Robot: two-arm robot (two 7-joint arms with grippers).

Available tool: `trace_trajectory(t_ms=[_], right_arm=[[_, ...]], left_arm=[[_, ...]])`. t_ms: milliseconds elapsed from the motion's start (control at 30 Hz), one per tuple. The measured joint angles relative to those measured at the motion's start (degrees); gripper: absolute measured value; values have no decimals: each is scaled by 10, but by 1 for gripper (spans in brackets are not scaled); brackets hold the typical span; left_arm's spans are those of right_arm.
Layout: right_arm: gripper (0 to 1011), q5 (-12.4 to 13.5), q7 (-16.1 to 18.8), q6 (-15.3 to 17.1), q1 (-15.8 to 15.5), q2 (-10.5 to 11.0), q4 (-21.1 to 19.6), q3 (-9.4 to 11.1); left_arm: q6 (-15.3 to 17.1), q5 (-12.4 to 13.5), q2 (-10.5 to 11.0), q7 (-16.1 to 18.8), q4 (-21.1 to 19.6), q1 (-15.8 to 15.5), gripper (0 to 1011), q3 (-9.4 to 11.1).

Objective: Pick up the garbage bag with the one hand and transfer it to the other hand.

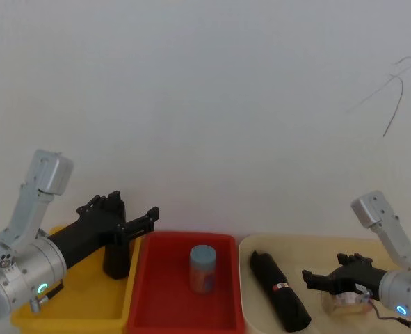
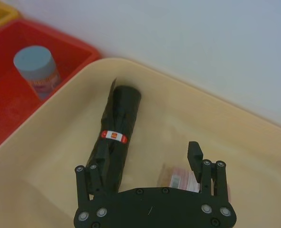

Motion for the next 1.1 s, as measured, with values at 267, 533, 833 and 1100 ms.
trace_trajectory(t_ms=[267, 533, 833, 1100], right_arm=[[1000, 1, -15, -26, -15, -10, -20, 13], [1000, 2, -42, -75, -38, -33, -45, 29], [1000, 2, -76, -152, -61, -80, -56, 36], [1000, 1, -93, -208, -69, -121, -49, 35]], left_arm=[[0, 0, 0, 0, 1, 0, 1002, 1], [0, 0, -1, 0, 1, -1, 1002, 1], [0, 0, -1, 0, 1, -1, 1002, 1], [0, 0, -1, 0, 1, -1, 1002, 1]])
